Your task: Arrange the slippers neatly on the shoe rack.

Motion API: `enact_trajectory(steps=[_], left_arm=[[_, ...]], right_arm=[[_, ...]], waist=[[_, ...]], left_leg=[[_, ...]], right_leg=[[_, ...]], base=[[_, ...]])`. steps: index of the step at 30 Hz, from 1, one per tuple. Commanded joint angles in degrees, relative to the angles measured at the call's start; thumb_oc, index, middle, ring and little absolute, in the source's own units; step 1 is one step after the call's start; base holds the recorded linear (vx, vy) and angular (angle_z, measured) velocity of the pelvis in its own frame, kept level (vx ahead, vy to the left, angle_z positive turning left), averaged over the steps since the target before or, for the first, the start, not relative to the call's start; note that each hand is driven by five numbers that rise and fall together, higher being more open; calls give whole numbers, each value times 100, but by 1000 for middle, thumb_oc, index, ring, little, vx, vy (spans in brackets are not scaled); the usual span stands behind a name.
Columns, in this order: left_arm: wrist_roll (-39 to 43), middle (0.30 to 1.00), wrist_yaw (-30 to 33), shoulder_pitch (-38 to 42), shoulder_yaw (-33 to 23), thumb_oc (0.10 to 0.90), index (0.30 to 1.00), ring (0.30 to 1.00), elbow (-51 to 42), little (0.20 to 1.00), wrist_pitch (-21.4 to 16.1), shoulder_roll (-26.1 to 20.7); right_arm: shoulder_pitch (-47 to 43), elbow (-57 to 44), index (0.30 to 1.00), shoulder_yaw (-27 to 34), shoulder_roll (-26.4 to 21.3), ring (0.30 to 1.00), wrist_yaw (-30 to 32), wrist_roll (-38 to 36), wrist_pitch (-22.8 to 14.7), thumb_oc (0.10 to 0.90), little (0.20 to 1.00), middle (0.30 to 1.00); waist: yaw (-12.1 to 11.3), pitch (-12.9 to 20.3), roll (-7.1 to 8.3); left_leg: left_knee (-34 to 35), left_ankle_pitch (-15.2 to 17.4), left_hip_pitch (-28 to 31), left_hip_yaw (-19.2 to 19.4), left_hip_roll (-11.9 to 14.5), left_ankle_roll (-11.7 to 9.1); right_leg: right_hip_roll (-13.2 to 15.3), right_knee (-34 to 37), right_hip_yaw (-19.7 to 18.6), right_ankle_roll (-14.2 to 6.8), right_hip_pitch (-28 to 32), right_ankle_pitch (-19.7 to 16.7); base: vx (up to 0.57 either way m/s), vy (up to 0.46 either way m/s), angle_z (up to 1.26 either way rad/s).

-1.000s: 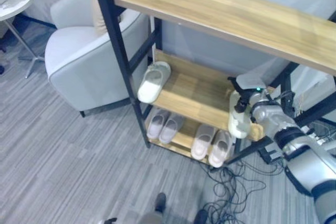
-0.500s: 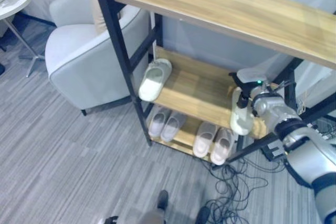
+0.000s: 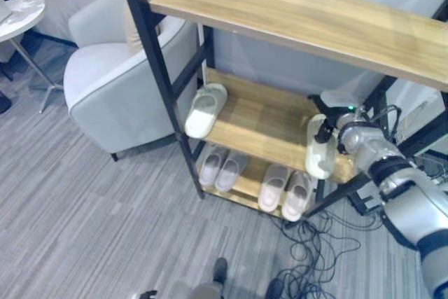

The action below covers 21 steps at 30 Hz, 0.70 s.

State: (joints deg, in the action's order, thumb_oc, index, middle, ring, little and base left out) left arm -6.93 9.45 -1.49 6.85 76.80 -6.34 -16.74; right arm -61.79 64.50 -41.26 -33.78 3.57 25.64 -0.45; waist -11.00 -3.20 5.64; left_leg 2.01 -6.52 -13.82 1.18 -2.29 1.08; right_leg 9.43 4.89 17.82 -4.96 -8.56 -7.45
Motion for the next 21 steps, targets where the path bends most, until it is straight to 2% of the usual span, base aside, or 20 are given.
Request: enact_trajectory(steps=[1, 9, 21], left_arm=[[204, 900, 22, 48, 126, 800, 900, 900, 324, 900, 22, -62], [256, 900, -24, 71, 23, 800, 900, 900, 369, 900, 25, -80], [184, 900, 3, 64, 67, 800, 900, 900, 339, 900, -25, -58]], right_arm=[[-1218, 189, 900, -96, -673, 900, 172, -183, 40, 800, 900, 900], [-1145, -41, 900, -324, -837, 900, 33, 142, 2, 800, 900, 900], [-787, -139, 900, -120, -972, 900, 96, 154, 15, 800, 900, 900]], waist=[[-61, -6, -7], [-46, -10, 1], [-106, -117, -5]], left_leg=[[299, 305, 405, -243, -38, -96], [299, 292, 354, -228, -31, -116], [299, 241, 175, -261, -37, -121]], right_leg=[[138, -18, -96, -394, 484, -108], [130, 5, -95, -389, 460, -115], [108, 11, -68, -413, 321, -162]], base=[[0, 0, 0], [0, 0, 0], [0, 0, 0]])
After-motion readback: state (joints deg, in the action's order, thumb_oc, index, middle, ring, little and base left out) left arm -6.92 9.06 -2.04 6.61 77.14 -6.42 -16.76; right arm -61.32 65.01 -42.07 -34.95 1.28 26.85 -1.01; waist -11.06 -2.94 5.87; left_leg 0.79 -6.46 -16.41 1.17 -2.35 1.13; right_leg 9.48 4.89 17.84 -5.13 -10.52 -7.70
